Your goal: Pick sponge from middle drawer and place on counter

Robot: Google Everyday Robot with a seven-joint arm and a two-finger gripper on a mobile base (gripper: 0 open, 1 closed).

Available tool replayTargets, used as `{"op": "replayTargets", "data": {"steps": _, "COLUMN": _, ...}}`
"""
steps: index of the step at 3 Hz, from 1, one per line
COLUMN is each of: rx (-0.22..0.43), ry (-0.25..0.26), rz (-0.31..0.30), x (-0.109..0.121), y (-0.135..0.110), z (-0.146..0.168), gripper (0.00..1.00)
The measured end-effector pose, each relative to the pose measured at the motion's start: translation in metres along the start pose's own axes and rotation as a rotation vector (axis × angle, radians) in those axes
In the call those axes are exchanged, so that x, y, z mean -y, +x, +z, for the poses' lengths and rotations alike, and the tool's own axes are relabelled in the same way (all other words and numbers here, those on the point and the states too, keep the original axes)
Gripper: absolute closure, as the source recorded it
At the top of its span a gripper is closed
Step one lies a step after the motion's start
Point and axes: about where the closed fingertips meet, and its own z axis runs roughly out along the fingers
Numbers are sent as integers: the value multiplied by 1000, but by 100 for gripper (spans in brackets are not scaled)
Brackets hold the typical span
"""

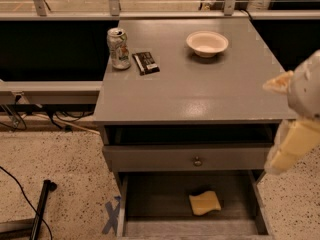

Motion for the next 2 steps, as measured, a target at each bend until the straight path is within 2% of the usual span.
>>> {"op": "replayTargets", "data": {"steps": 1, "rx": 140, "ry": 7, "rz": -1, "x": -45, "y": 4, "z": 36, "gripper": 0}}
{"op": "replayTargets", "data": {"steps": 2, "rx": 272, "ry": -7, "rz": 16, "x": -81, "y": 11, "z": 96, "gripper": 0}}
